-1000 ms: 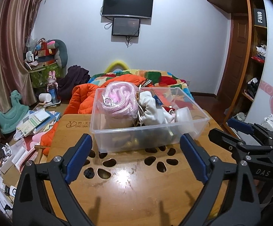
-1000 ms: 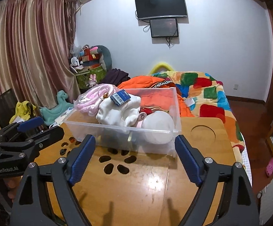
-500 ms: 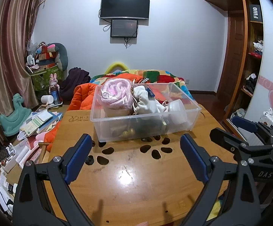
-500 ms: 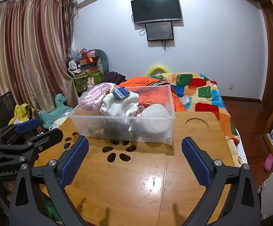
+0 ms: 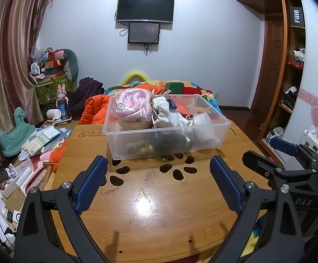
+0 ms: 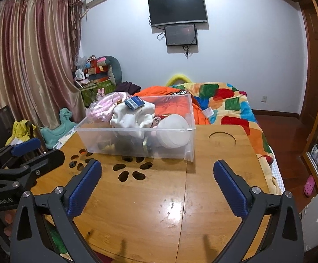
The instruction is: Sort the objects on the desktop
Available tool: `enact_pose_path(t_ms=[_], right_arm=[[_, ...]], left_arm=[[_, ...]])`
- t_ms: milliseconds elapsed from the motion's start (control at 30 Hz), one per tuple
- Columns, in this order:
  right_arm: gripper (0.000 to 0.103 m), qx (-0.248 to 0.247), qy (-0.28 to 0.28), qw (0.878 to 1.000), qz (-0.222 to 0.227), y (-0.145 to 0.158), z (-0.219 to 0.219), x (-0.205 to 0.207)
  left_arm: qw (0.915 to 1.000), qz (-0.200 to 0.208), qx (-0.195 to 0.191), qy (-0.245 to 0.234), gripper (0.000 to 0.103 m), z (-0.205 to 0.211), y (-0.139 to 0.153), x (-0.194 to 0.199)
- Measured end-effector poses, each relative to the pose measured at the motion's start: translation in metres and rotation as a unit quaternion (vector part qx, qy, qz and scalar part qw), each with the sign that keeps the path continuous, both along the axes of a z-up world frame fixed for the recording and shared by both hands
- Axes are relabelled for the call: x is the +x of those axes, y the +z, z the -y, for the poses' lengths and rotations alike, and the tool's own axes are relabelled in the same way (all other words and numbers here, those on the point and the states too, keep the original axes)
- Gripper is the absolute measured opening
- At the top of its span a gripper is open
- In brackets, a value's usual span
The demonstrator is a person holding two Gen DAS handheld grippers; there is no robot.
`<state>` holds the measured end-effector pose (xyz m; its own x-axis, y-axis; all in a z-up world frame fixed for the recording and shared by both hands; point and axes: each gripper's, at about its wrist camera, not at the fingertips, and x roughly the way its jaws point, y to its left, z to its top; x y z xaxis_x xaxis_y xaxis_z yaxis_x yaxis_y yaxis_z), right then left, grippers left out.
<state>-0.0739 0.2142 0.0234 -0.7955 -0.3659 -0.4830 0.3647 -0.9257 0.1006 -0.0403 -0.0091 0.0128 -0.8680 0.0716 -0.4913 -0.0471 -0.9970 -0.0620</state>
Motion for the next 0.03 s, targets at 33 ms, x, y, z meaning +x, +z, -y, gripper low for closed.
enact_pose_path(t_ms=[33], right_arm=[[0.101,0.000,0.000,1.000,0.001,-0.0007,0.0004,0.0000]], left_arm=[[1.0000,0.002,0.000,-0.002,0.095,-0.0005,-0.0004,-0.0003]])
